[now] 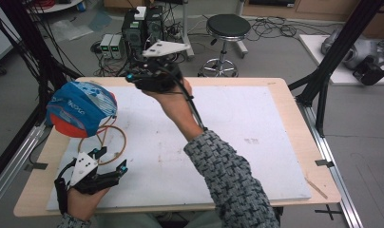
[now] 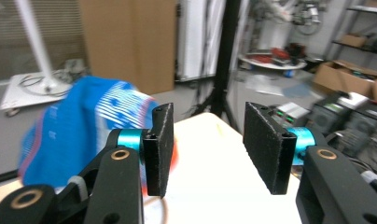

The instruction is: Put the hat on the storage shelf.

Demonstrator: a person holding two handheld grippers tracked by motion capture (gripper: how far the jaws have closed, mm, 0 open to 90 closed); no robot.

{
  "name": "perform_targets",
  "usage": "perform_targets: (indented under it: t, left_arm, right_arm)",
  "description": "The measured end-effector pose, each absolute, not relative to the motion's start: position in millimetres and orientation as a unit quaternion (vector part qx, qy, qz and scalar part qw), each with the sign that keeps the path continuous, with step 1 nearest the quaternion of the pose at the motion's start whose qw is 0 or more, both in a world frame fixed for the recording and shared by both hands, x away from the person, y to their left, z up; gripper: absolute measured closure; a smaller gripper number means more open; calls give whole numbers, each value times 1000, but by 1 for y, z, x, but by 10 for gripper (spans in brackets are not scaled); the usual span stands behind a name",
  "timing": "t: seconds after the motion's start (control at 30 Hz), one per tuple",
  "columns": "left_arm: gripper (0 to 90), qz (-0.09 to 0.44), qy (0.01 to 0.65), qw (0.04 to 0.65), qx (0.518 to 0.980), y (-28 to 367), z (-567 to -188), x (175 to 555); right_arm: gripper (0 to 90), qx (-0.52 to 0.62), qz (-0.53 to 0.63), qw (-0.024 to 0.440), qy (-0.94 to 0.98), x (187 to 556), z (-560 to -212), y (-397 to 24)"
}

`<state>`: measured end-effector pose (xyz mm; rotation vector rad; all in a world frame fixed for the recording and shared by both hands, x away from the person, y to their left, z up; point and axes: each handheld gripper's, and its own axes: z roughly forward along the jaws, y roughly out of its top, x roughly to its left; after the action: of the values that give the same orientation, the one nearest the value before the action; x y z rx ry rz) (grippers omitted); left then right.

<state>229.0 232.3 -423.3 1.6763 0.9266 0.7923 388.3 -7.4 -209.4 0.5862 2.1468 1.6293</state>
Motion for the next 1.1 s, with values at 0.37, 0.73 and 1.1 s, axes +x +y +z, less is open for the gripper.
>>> perform_targets:
  t: [0.37,0.73,1.1]
  left_arm:
    - [189,329,384,506,699,231,-425,232]
    - [189,333,390,500,698,233,-426,228]
    - [189,335,394,495,698,235,-427,229]
  right_arm:
    - [464,294,585,228,721,388,-222,-114]
    - [375,362,584,262,678,363,-245,-206]
    - [280,419,579,278,642,333,-289,-273]
